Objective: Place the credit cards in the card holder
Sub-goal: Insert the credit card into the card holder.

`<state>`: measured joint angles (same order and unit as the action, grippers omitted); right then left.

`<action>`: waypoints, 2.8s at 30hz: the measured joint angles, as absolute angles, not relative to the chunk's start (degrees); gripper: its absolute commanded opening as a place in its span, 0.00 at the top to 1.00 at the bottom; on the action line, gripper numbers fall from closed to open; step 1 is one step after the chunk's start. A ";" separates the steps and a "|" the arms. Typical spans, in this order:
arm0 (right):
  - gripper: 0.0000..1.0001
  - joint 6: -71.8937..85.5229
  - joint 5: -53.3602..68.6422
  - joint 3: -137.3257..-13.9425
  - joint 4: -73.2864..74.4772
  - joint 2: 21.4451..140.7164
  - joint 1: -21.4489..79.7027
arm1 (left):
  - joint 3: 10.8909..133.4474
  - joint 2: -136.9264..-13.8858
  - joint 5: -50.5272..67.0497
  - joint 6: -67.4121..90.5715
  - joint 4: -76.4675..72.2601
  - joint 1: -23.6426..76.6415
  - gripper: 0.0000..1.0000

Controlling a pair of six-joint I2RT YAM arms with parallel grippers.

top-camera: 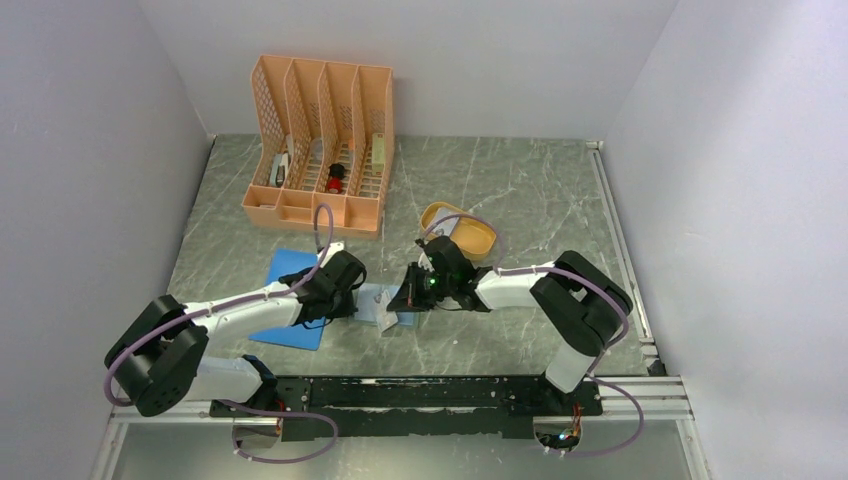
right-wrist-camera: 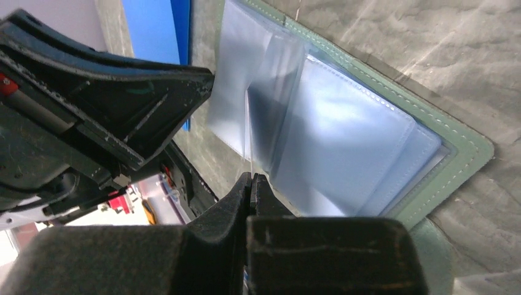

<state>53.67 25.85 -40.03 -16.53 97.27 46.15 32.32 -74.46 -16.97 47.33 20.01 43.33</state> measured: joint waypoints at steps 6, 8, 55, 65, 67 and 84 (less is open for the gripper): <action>1.00 57.54 23.35 -38.57 -19.16 97.58 46.17 | 31.35 -73.89 -16.01 47.31 17.80 43.31 0.83; 1.00 58.85 22.41 -38.02 -19.92 97.58 46.17 | 31.03 -73.58 -15.79 47.31 17.43 43.29 0.83; 1.00 67.31 18.02 -34.61 -29.80 100.68 45.21 | 28.91 -72.20 -11.31 47.31 13.80 43.27 0.87; 1.00 67.37 16.23 -34.20 -29.06 98.98 45.28 | 28.67 -71.99 -11.27 47.33 13.54 43.27 0.87; 1.00 67.13 15.86 -34.15 -28.58 98.83 44.95 | 28.67 -71.99 -11.27 47.33 13.52 43.27 0.87; 1.00 65.10 15.38 -34.17 -28.05 98.96 44.58 | 28.64 -71.96 -11.20 47.33 13.50 43.27 0.87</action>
<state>65.10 15.38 -34.17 -28.05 98.96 44.58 28.64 -71.96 -11.20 47.33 13.50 43.27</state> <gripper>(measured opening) 0.010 0.131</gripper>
